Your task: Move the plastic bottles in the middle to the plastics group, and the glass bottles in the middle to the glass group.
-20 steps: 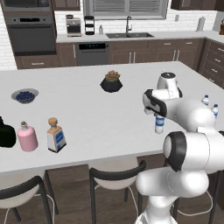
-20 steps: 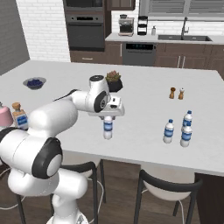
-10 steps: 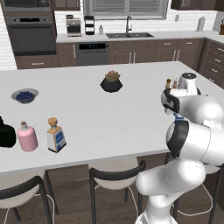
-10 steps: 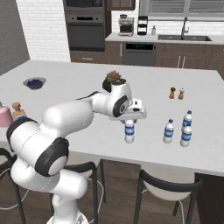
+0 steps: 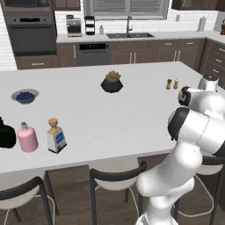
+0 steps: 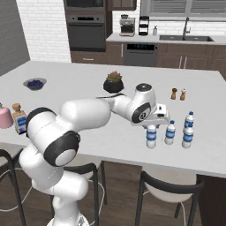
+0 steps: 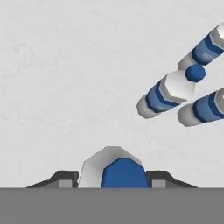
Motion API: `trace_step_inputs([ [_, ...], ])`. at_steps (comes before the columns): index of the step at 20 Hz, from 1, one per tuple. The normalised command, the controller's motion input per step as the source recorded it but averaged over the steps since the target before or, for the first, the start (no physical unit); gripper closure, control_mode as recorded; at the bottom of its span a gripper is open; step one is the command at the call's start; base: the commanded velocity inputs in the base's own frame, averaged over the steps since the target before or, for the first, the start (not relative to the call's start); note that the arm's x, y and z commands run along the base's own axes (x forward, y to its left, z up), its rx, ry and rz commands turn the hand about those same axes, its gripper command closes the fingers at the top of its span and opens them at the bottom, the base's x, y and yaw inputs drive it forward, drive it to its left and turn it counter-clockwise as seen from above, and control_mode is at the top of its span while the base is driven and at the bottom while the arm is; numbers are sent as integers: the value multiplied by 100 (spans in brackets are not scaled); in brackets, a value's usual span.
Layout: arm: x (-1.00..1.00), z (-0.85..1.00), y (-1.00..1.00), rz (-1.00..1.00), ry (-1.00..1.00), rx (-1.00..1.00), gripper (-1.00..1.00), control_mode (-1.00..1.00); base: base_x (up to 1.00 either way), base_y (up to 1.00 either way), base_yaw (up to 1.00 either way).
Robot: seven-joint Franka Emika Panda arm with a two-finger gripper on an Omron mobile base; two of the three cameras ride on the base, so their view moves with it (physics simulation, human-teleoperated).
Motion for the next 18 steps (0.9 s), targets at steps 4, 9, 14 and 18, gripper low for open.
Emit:
trace_step_inputs([
  [4, 12, -1, -63, 0, -3, 0, 100, -100, 0, 0, 0],
  [9, 18, -13, -49, 0, -1, 0, 100, -100, 0, 0, 0],
  [14, 14, -23, -28, 0, -3, 3, 100, -100, 0, 0, 0],
  [18, 13, -23, -26, 0, -2, 6, 100, -100, 0, 0, 0],
])
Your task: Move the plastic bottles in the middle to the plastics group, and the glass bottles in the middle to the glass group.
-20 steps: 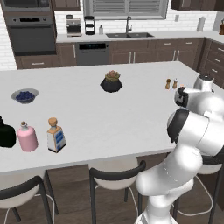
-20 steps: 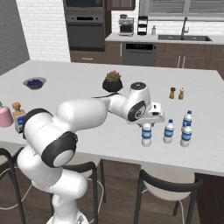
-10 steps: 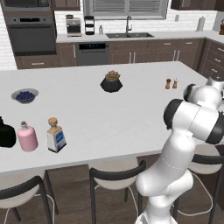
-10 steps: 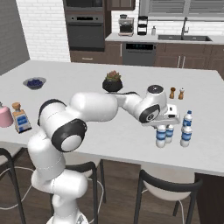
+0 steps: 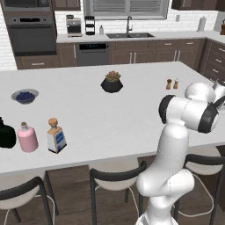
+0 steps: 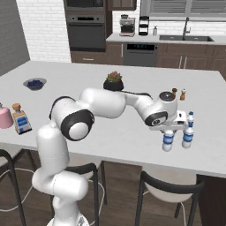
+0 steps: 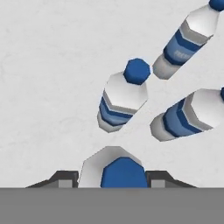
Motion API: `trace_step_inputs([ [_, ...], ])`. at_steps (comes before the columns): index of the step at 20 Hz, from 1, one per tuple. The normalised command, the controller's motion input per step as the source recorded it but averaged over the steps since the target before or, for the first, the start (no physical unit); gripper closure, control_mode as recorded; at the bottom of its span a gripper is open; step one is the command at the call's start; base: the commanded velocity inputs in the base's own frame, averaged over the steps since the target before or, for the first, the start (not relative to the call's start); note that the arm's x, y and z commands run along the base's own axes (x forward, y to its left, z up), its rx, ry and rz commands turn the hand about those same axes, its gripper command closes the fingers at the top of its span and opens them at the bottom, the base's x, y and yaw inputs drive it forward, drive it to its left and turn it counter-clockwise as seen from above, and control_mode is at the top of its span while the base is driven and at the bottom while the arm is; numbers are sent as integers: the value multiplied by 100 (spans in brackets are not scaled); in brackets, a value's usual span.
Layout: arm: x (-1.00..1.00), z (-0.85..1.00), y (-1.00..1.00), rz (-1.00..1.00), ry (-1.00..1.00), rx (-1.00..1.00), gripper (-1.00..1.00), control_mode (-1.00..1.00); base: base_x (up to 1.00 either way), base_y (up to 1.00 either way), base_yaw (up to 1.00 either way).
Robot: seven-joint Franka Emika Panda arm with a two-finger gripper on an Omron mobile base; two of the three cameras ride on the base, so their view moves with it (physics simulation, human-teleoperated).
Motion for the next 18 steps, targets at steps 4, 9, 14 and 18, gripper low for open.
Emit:
trace_step_inputs([
  [4, 16, -19, -30, 0, -1, 7, 100, -100, 0, 0, 0],
  [9, 7, -20, -26, 0, 0, 9, 100, -100, 0, 0, 0],
  [14, 3, -17, -11, 3, -6, 7, 100, -100, 0, 0, 0],
  [18, 12, -13, -3, 1, -10, 1, 100, -100, 0, 0, 0],
])
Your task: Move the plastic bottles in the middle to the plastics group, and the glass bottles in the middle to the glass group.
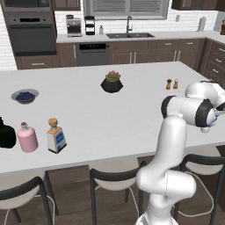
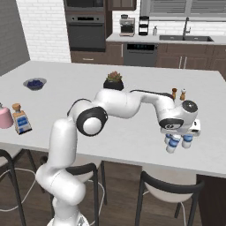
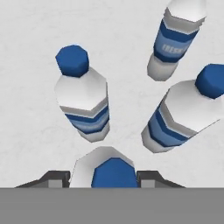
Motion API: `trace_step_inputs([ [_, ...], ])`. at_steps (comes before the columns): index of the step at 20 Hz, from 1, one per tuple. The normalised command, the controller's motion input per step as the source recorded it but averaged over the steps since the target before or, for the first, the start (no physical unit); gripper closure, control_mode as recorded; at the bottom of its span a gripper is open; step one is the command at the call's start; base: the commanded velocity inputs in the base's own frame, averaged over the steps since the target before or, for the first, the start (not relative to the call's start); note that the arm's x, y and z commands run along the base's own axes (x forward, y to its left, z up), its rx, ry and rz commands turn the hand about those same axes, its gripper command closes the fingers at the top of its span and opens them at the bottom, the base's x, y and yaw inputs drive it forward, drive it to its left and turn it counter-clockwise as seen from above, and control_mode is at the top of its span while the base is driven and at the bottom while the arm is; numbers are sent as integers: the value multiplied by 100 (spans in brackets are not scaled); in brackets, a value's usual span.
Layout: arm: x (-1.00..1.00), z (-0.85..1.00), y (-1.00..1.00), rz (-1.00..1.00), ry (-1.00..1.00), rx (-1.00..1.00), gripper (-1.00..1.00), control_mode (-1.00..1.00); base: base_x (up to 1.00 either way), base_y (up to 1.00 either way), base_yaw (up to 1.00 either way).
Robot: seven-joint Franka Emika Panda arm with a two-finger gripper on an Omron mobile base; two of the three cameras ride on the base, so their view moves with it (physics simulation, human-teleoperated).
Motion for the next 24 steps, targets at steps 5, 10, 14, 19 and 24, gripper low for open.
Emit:
trace_step_inputs([
  [5, 1, -21, -1, 1, -10, 0, 100, -100, 0, 0, 0],
  [10, 1, -32, 7, 0, 0, 0, -100, -100, 0, 0, 0],
  [14, 10, -33, 10, 0, 0, -1, -100, -100, 0, 0, 0],
  [19, 11, -28, 6, 0, 0, 0, -100, -100, 0, 0, 0],
  [24, 0, -22, 7, 2, 0, 0, -100, -100, 0, 0, 0],
])
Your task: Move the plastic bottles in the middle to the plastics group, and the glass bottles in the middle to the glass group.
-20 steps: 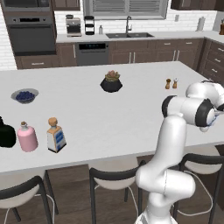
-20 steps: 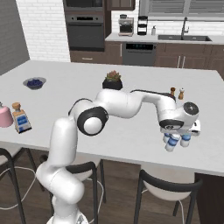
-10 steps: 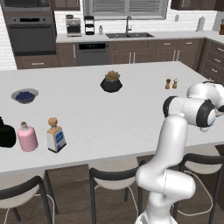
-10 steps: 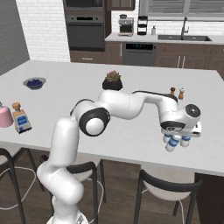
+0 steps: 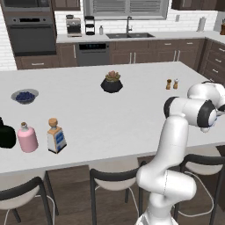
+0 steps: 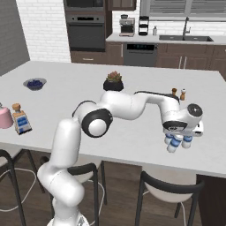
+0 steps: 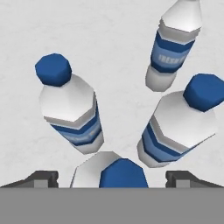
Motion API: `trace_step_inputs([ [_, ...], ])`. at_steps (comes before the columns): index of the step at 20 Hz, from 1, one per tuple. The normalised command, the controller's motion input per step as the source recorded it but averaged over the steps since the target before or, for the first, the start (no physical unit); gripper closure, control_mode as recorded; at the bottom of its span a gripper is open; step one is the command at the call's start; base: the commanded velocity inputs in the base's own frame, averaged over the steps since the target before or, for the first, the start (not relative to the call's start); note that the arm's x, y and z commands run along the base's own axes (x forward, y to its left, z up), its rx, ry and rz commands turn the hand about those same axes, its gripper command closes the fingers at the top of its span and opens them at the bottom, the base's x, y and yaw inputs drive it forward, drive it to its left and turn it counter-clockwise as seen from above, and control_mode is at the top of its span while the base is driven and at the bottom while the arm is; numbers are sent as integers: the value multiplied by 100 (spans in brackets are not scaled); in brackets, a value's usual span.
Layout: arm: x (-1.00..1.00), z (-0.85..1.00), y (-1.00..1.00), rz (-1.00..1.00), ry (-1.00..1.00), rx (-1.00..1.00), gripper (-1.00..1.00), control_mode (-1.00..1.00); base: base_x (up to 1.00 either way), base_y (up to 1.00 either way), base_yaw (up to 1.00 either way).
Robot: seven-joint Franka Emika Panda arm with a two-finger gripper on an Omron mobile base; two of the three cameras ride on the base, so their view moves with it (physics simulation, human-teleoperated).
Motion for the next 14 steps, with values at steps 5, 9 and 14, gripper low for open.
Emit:
trace_step_inputs([
  [5, 0, -15, 1, 3, 0, 0, -100, -100, 0, 0, 0],
  [9, -1, -16, 7, 4, 0, 0, -100, -100, 0, 0, 0],
  [14, -3, -17, 17, 4, 0, 0, -100, -100, 0, 0, 0],
])
